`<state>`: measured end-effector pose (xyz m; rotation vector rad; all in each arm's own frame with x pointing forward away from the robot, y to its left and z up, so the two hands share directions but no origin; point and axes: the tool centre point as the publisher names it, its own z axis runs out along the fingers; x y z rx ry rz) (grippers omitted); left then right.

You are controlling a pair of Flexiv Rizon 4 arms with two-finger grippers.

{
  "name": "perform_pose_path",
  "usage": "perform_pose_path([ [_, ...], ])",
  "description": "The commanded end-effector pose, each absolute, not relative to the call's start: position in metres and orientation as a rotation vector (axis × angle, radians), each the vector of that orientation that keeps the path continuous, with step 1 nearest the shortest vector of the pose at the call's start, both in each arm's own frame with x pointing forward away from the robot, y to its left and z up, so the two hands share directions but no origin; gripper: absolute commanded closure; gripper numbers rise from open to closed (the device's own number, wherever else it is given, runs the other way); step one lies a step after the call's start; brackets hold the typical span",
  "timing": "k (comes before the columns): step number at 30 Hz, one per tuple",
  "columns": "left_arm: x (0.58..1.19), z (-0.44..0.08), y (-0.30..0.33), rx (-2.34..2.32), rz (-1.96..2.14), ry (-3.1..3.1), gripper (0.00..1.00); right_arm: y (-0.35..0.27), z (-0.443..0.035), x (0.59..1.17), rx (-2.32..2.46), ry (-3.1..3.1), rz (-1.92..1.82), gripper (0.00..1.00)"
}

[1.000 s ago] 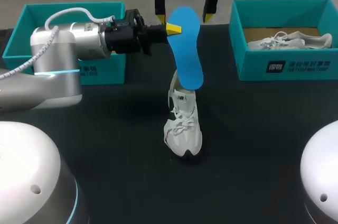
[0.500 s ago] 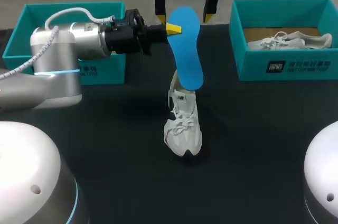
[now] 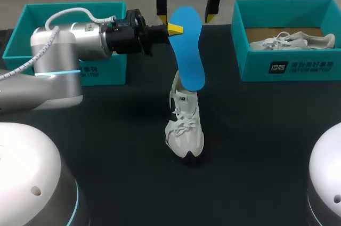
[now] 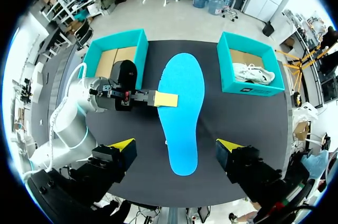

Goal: Take the shoe out of the shoebox, open the shoe tongue, remove and reinsert the insole, then place the shoe into the shoebox

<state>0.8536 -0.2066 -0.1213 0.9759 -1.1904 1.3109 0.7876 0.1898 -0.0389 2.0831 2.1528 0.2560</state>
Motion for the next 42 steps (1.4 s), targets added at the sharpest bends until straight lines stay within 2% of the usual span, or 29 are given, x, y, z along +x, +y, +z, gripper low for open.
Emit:
perform_pose_path([
  [1, 0.854, -0.121, -0.208, 0.977, 1.311, -1.191, 1.0, 0.19, -0.039, 0.788, 2.084, 2.152, 0.255, 0.0],
  [10, 0.854, -0.121, -0.208, 0.977, 1.311, -1.191, 1.0, 0.19, -0.039, 0.788, 2.084, 2.152, 0.255, 0.0],
  [34, 0.854, -0.121, -0.208, 0.977, 1.311, -1.191, 1.0, 0.143, -0.038, 0.801, 2.382, 2.207, 0.987, 0.0],
  [42, 0.854, -0.121, -0.208, 0.977, 1.311, -1.191, 1.0, 0.137, -0.039, 0.801, 2.359, 2.225, 0.985, 0.0],
])
